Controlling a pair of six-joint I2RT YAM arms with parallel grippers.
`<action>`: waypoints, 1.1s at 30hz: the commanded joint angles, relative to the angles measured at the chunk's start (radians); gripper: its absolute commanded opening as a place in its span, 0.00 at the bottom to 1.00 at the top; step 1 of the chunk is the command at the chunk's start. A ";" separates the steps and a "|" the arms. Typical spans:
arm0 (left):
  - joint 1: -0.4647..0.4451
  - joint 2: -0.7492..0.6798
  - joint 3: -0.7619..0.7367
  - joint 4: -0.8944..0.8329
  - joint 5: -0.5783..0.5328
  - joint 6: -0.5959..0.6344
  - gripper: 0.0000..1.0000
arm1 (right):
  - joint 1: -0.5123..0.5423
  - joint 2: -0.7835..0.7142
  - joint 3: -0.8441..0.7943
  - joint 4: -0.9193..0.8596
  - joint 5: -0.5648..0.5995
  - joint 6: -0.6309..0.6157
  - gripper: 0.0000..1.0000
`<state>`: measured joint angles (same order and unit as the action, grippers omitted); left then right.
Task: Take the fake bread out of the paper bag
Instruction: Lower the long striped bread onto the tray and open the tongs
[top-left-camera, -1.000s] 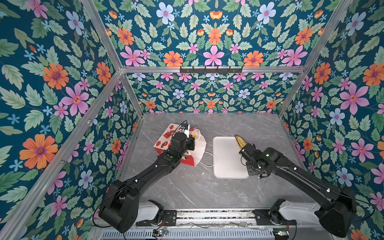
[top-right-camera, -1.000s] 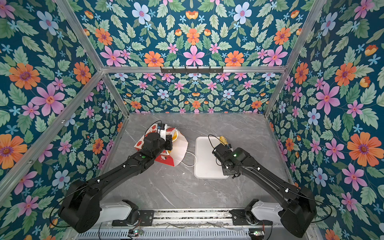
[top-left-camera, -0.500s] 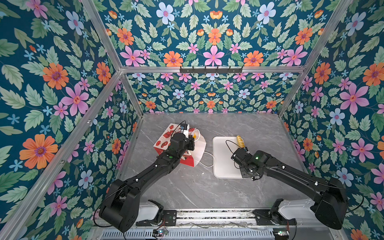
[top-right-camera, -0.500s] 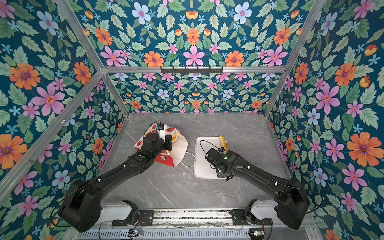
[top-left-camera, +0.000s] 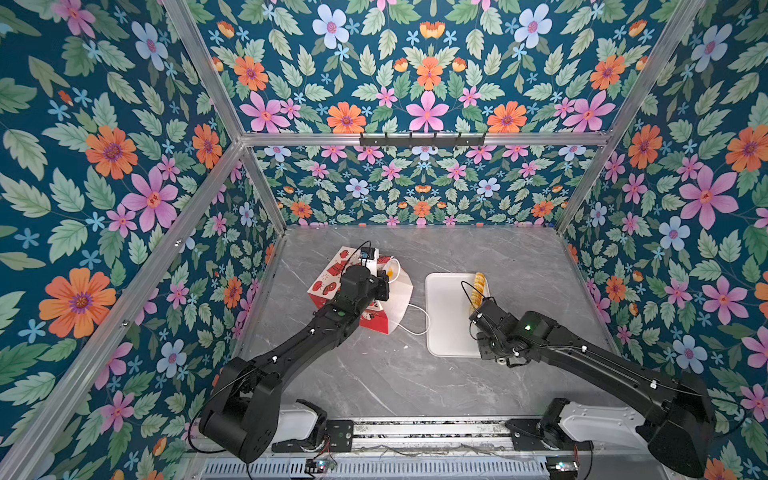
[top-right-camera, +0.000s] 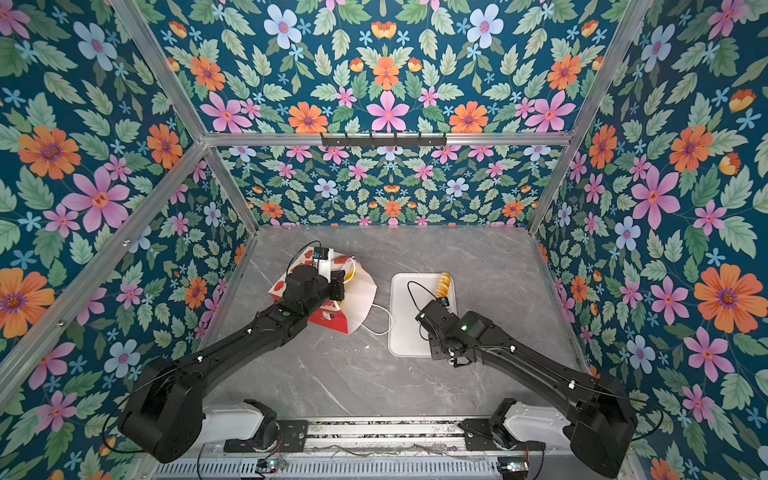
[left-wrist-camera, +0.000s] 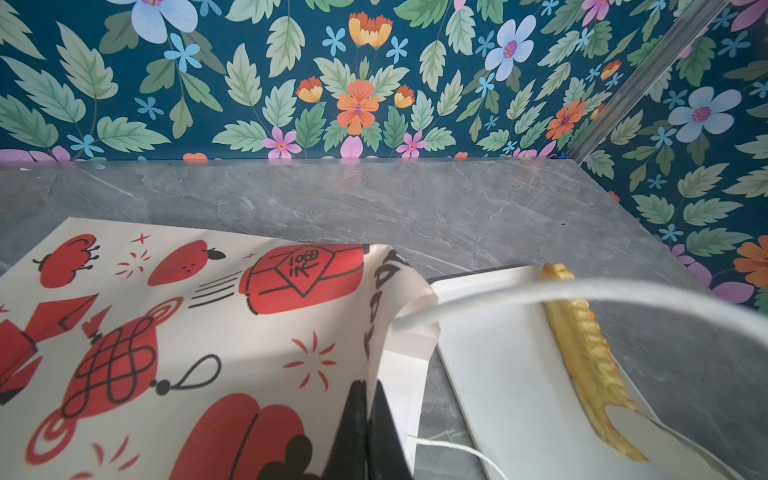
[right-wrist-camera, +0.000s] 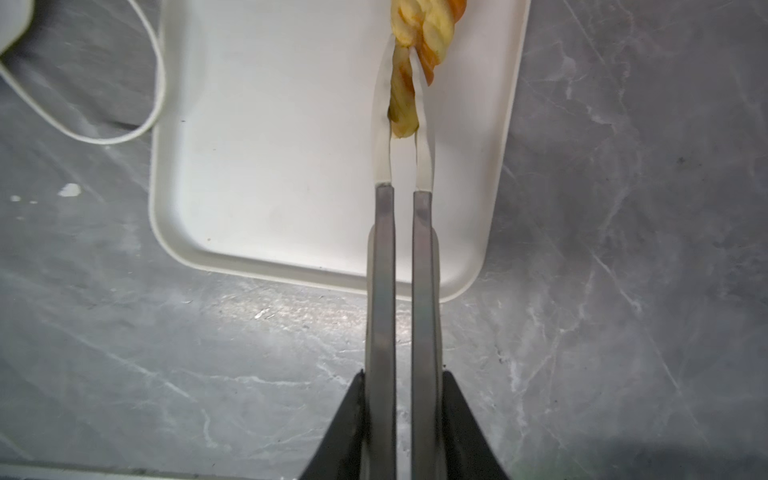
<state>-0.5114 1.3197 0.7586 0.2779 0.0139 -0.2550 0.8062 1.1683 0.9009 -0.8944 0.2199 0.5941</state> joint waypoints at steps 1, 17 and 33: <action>-0.001 0.001 -0.004 0.049 0.023 -0.011 0.00 | 0.001 -0.030 -0.005 0.045 -0.013 -0.010 0.28; -0.002 -0.017 -0.016 0.046 0.031 -0.020 0.00 | 0.001 -0.134 -0.014 0.155 -0.025 -0.069 0.34; -0.001 0.002 -0.001 0.046 0.049 -0.027 0.00 | 0.002 -0.055 -0.079 0.238 -0.090 -0.074 0.37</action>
<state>-0.5114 1.3182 0.7498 0.2981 0.0486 -0.2707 0.8066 1.1187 0.8223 -0.7235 0.1555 0.5194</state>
